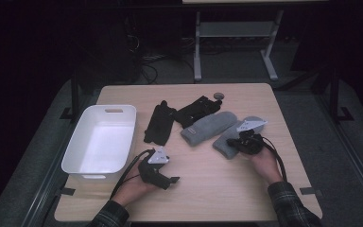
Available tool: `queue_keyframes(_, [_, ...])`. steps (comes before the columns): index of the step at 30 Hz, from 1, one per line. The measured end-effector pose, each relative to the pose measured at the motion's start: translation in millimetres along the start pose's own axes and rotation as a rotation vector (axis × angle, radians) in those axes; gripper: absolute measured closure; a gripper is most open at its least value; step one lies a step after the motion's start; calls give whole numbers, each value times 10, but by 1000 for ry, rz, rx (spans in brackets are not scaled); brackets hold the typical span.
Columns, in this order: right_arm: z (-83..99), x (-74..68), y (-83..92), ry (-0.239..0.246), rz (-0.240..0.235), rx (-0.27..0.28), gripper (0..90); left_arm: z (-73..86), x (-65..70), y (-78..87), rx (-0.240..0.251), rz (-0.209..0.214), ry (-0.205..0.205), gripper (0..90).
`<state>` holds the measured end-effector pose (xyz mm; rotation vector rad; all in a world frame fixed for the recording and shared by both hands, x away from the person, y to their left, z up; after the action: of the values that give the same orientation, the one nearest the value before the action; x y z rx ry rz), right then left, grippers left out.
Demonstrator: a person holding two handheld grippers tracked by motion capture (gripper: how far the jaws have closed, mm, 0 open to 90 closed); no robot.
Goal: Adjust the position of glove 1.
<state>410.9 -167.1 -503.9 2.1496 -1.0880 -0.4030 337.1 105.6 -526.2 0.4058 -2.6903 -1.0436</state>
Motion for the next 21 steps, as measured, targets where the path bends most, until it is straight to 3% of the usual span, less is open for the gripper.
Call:
queue_keyframes(8, [38,-14,24,-6,-18,-4,900,1,3,-2,2,2,2,120])
queue_keyframes(21, [147,-288,175,41,-60,-24,900,-5,8,-9,11,1,6,120])
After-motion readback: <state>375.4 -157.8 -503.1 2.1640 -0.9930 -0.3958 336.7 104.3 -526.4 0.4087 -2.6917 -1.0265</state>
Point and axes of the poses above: each handheld gripper's, and its own axes: y roughly backward along the jaws, z roughly out of its underside, x roughly to its right, the point moved 7 cm from there along -y, roughly forward along the jaws, and after that the axes turned 9 degrees about z, right-handed, at the moved point
